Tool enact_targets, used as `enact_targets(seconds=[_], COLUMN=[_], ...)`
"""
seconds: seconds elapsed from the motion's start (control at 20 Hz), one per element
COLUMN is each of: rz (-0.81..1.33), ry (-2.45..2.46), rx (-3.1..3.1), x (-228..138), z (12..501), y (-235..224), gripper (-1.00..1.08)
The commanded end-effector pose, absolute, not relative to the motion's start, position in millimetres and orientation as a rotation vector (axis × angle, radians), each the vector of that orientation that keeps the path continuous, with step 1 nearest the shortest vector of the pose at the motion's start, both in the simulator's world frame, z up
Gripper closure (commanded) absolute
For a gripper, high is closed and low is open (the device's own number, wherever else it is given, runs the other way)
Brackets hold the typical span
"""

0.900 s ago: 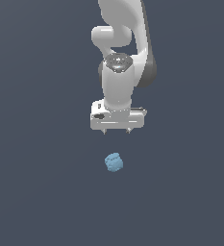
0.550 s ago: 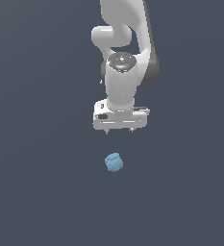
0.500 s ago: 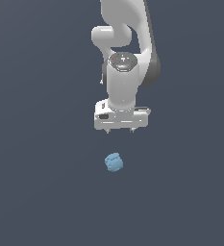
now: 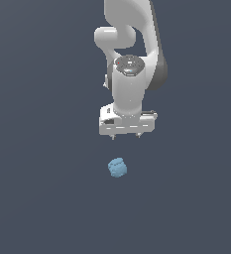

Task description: Pick up the object and move it to a goal position.

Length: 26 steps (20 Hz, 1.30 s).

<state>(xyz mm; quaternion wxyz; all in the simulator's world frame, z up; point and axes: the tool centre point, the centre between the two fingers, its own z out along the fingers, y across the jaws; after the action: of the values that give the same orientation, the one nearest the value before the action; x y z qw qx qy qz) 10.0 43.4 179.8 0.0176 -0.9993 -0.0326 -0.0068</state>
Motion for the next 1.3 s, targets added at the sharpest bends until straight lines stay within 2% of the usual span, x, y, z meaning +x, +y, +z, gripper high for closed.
enact_targets(seconds=[0.0, 0.75, 1.25], rz=[-0.02, -0.006, 0.0], ry=[-0.129, -0.509, -0.625], rx=[-3.106, -3.094, -3.079], x=[14.4, 69.5, 83.5], z=[175.6, 114.0, 91.9], y=[42.0, 18.8, 10.2], gripper=[-0.92, -0.92, -0.92])
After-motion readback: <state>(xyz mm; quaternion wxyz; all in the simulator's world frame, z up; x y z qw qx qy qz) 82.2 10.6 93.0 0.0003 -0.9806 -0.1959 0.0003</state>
